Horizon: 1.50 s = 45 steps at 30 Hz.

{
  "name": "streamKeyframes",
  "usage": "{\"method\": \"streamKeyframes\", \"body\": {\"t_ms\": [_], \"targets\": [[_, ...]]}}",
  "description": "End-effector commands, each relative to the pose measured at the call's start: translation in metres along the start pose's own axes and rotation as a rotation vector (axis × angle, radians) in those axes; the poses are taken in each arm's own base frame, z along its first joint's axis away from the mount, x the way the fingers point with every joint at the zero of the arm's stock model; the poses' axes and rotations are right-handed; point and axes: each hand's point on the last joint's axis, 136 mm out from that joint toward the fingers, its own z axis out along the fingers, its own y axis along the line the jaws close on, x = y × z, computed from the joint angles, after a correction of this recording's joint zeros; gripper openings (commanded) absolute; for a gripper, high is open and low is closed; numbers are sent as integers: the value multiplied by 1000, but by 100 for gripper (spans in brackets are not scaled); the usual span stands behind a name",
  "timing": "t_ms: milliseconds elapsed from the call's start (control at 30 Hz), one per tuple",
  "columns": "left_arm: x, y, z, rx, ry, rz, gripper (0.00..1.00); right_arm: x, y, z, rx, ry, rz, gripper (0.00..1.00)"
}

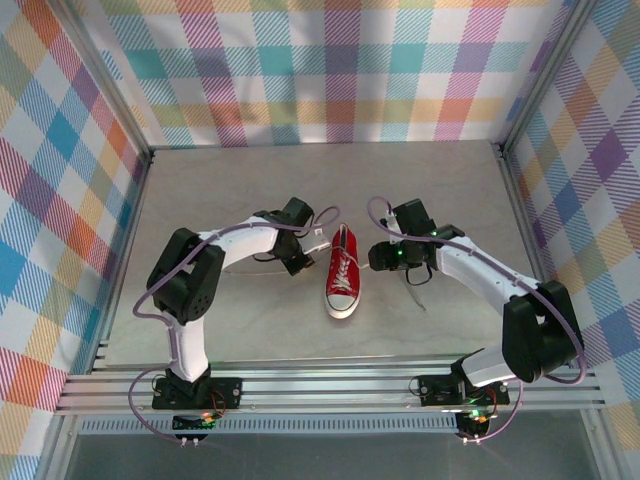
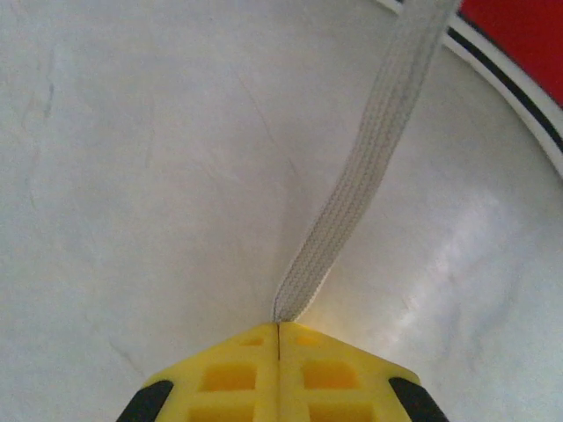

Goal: Tie the shoes

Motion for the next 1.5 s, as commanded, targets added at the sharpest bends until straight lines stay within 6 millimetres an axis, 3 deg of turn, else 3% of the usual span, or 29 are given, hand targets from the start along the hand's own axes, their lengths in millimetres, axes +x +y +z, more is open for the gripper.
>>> {"method": "streamKeyframes", "body": {"t_ms": [0, 267, 533, 900, 1300, 1400, 1467], "targets": [[-21, -5, -42, 16, -130, -40, 0, -7, 16, -6, -91, -47, -6, 50], [-64, -9, -116, 2, -421, -113, 0, -25, 44, -13, -243, -128, -59, 49], [-88, -17, -149, 62, -593, -183, 0, -40, 67, -17, -325, -208, -200, 49], [-107, -18, -169, 128, -715, -249, 0, -57, 102, -2, -419, -259, -379, 50], [-110, -17, -176, 179, -731, -274, 0, -79, 112, 9, -421, -325, -463, 48], [-111, -17, -179, 190, -741, -274, 0, -80, 114, 13, -429, -323, -481, 41], [-112, -17, -180, 190, -742, -274, 0, -82, 114, 16, -419, -323, -485, 24]]}}
